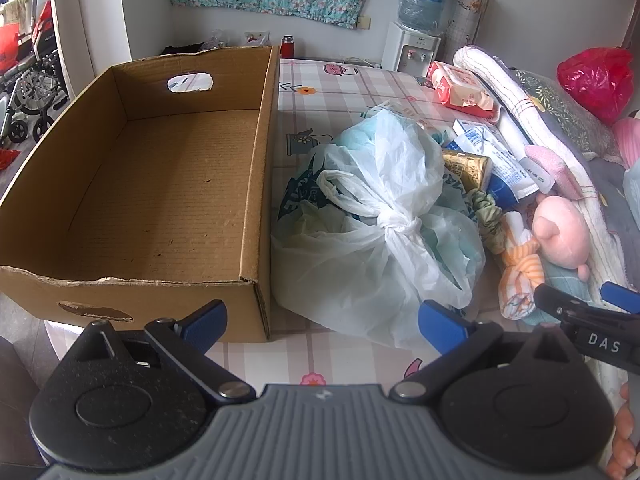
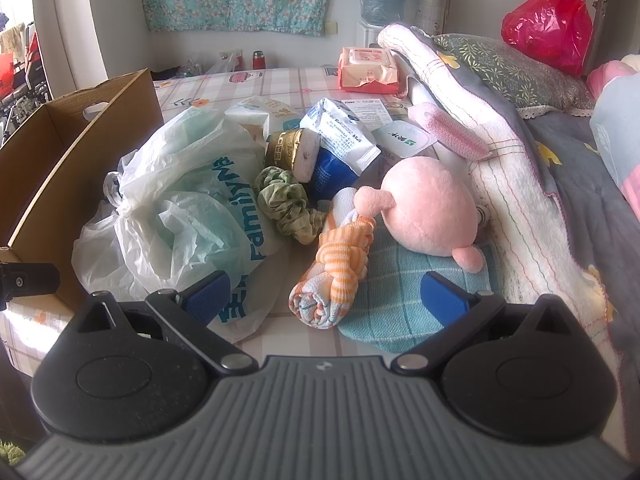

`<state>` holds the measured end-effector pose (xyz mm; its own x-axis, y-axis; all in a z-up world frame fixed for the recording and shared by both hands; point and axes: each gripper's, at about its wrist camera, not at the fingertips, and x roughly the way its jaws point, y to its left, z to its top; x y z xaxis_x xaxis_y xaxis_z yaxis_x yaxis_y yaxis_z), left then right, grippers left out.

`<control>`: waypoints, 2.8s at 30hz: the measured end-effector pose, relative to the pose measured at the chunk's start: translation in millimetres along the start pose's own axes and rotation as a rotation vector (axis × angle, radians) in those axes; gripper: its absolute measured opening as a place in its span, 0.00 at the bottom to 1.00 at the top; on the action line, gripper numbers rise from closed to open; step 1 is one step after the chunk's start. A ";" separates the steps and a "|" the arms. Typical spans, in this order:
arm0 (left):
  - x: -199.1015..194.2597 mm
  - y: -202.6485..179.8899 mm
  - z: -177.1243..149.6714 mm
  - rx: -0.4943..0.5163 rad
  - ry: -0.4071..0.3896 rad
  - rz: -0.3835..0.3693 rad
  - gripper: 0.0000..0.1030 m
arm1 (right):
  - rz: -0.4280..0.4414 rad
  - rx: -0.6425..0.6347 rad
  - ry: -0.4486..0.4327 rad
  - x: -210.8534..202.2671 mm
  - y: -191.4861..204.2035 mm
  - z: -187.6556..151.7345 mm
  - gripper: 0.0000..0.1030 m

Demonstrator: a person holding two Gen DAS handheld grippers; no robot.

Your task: Organize soft objects

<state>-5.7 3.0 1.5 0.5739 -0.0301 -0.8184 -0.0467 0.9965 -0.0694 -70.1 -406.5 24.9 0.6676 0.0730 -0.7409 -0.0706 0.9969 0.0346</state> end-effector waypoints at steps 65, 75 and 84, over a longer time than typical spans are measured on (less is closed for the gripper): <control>13.1 -83.0 49.8 0.234 -0.073 -0.191 0.99 | -0.015 0.168 -0.146 -15.3 -84.7 24.3 0.99; 33.6 -74.9 118.7 0.233 -0.063 -0.229 0.99 | 0.097 0.171 -0.159 8.1 -102.1 88.6 0.99; 108.6 -64.5 208.6 0.134 0.040 -0.222 0.91 | 0.318 0.086 -0.100 80.9 -78.9 215.3 0.99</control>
<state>230.2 -48.2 36.1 0.5247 -0.2500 -0.8138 0.1876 0.9664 -0.1759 149.0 -473.0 106.6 0.6920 0.3790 -0.6145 -0.2272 0.9222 0.3130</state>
